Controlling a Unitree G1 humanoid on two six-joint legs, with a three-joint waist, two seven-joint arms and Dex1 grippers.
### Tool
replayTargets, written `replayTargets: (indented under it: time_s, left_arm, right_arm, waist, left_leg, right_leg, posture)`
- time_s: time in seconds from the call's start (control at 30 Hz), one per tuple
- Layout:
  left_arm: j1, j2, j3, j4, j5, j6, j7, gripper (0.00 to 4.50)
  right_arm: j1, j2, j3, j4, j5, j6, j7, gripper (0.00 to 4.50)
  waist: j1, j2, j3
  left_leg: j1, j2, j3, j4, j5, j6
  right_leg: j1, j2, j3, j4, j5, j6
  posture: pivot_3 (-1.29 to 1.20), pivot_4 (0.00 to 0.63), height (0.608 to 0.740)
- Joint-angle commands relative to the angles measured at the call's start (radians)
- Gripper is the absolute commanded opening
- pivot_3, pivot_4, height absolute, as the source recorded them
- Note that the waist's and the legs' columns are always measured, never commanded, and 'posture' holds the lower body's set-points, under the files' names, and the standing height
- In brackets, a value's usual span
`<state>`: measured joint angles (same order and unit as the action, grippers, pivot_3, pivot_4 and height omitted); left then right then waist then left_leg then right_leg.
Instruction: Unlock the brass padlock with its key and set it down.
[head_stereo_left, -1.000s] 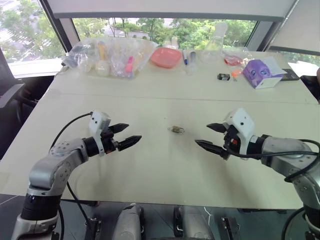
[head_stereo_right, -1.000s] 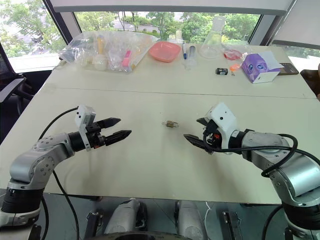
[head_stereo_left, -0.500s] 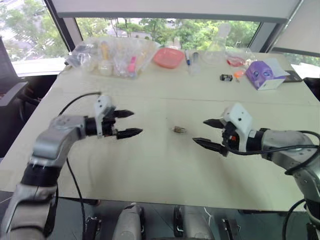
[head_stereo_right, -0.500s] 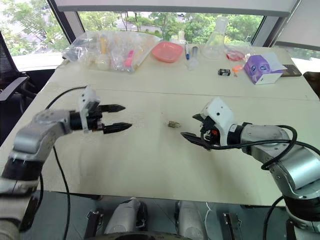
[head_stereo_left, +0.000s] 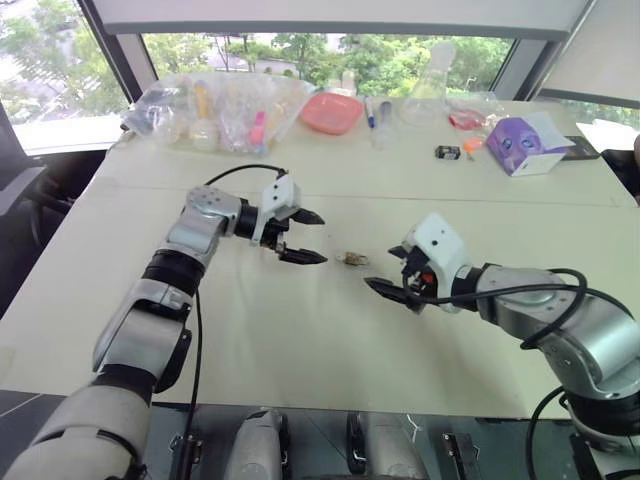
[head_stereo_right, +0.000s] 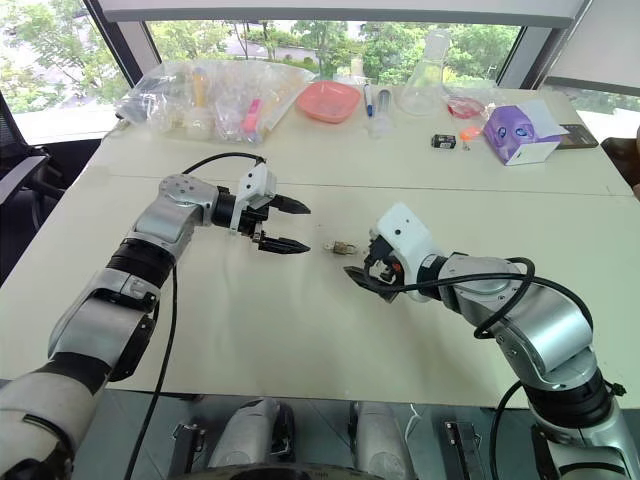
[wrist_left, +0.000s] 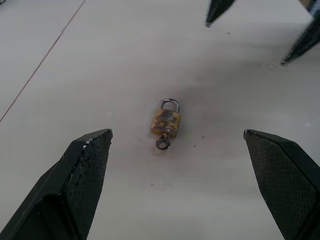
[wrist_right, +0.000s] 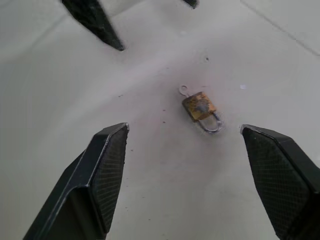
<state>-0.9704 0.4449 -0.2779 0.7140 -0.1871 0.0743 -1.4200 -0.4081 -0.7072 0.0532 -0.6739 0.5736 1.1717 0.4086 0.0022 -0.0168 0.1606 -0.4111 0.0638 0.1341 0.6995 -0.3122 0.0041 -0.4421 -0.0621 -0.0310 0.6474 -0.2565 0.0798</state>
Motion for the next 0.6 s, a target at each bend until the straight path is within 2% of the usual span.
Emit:
replayTargets:
  time_s: [0.03, 0.23, 0.5, 0.6]
  left_arm:
    - [0.028, 0.055, 0.051, -0.089, -0.024, 0.036, -0.04, 4.37]
    - [0.105, 0.115, 0.092, -0.258, -0.039, 0.121, -0.035, 4.37]
    - [0.253, 0.252, 0.155, -0.567, -0.106, 0.322, 0.0, 4.37]
    - [0.3, 0.294, 0.178, -0.637, -0.126, 0.364, 0.019, 4.37]
  right_arm:
    - [-0.032, -0.002, 0.003, -0.008, -0.01, -0.018, 0.012, 3.69]
    - [-0.064, -0.027, 0.039, 0.056, -0.038, -0.069, 0.075, 3.69]
    - [-0.263, 0.004, 0.298, 0.431, -0.203, -0.226, 0.251, 3.69]
    - [-0.337, 0.034, 0.358, 0.597, -0.273, -0.31, 0.316, 3.69]
  waist:
    - [-0.003, 0.0, 0.0]
    - [-0.007, 0.0, 0.0]
    - [-0.02, 0.001, 0.0]
    - [-0.019, 0.001, 0.0]
  left_leg:
    - [0.0, 0.0, 0.0, 0.0, 0.0, 0.0]
    - [0.0, 0.0, -0.001, 0.0, 0.0, 0.0]
    - [0.001, 0.001, -0.001, 0.0, 0.0, 0.0]
    - [0.001, 0.001, 0.0, 0.0, 0.0, 0.0]
  right_leg:
    - [0.0, 0.0, 0.0, 0.0, 0.0, 0.0]
    - [0.0, -0.001, 0.0, 0.001, 0.0, 0.0]
    - [0.0, 0.0, 0.001, 0.002, 0.0, 0.0]
    - [0.0, 0.0, 0.001, 0.002, 0.0, 0.0]
  posture:
    - [0.0, 0.15, 0.733]
    - [0.0, 0.15, 0.733]
    - [0.0, 0.15, 0.733]
    - [0.0, 0.15, 0.733]
